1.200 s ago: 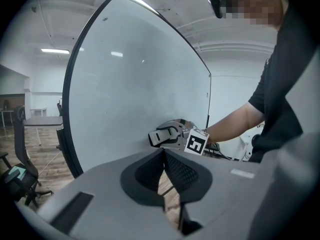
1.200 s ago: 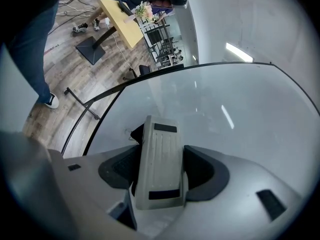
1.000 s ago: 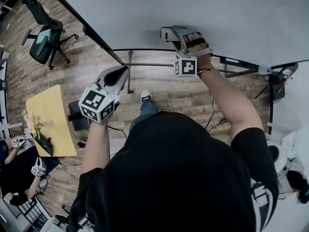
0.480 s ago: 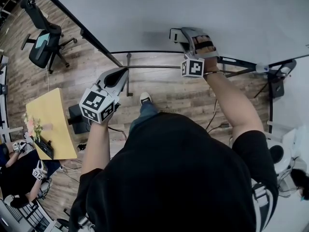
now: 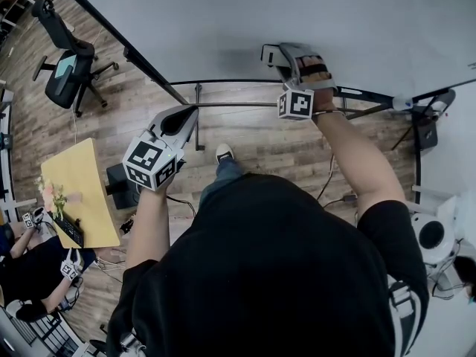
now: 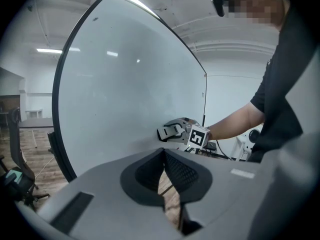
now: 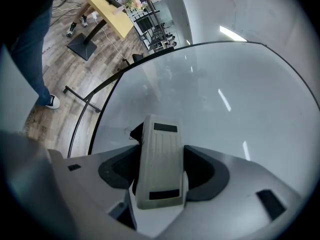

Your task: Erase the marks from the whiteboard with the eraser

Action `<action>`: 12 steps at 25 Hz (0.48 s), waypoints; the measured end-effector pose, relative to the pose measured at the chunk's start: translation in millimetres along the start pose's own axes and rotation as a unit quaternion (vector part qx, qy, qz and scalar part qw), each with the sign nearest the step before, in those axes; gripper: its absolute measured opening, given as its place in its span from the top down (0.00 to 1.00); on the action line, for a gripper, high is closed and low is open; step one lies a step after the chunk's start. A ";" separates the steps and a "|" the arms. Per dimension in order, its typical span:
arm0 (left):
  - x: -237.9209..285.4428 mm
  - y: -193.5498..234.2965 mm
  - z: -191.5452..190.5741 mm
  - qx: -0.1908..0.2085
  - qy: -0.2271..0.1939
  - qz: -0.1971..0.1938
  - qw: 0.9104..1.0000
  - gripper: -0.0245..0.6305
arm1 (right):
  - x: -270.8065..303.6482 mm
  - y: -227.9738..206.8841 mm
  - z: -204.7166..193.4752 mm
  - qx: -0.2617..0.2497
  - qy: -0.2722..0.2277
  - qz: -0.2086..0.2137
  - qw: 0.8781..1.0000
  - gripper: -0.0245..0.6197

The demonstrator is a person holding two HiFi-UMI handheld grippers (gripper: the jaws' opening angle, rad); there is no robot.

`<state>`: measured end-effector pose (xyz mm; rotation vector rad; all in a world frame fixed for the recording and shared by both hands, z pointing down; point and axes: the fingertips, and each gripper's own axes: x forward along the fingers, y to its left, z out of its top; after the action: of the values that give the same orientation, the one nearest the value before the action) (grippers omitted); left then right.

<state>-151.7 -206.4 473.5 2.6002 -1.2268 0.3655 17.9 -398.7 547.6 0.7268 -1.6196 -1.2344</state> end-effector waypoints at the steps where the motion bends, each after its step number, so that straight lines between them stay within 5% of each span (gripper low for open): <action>1: -0.7 0.3 -0.4 0.000 0.000 0.000 1.000 0.95 | -0.6 0.4 0.9 0.002 0.000 0.001 1.000 0.55; 12: -1.6 -9.5 2.4 0.002 -0.003 -0.006 1.000 0.95 | -17.3 -4.2 0.9 0.069 0.005 0.013 0.997 0.56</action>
<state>-145.0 -200.1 469.6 2.6130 -1.2138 0.3595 23.3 -384.7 538.0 0.7933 -1.7138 -1.1056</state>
